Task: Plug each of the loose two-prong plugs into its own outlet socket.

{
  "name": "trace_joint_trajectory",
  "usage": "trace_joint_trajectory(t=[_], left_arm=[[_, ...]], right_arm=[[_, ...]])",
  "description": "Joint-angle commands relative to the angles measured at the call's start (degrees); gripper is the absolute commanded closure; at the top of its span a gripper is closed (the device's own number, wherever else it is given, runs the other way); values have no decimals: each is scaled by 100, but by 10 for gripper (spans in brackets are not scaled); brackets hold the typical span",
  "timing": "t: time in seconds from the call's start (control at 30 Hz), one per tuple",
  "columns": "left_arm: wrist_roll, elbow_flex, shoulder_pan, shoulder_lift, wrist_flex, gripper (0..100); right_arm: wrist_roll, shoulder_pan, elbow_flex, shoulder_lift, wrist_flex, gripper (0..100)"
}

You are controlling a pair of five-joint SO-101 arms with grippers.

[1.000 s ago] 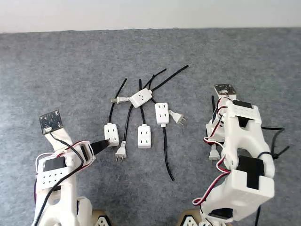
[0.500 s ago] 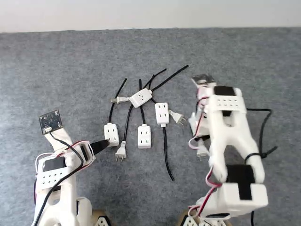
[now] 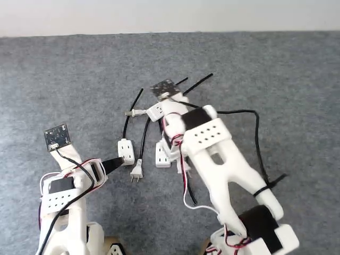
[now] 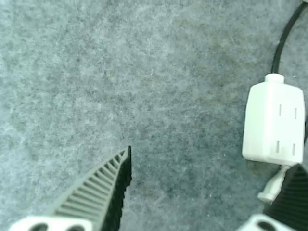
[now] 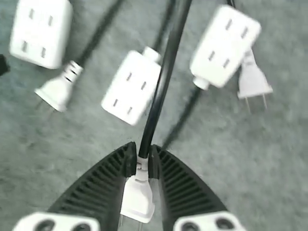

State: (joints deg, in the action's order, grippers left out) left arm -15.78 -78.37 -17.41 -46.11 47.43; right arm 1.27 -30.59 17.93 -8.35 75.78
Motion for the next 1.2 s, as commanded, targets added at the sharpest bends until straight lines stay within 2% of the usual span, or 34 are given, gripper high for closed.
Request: trace_joint_trajectory(t=[0.0,0.1,0.17,0.4,0.6,0.8,1.0,1.17], left_arm=[[-211,40,-9,-53,-396,547],[-308,66,299,220,-501,551],[-413,251,510,659,-510,588],[-422,1578,765,2374,-510,914],[-413,2404,1319,3349,-510,923],[-413,3407,1380,4369,-431,923],[-413,4576,1697,5134,70,923],[-413,5411,2092,5415,730,923]], right_arm=[[-97,-338,-35,-453,-198,991],[-88,-690,149,-875,-154,991],[35,-901,352,-1235,-154,991],[404,-1042,1081,-2369,-198,991],[563,-1068,1389,-2914,-171,991],[580,-1270,1547,-3530,-136,991],[809,-2009,2013,-4277,-163,991],[818,-2044,2092,-4356,-207,991]])
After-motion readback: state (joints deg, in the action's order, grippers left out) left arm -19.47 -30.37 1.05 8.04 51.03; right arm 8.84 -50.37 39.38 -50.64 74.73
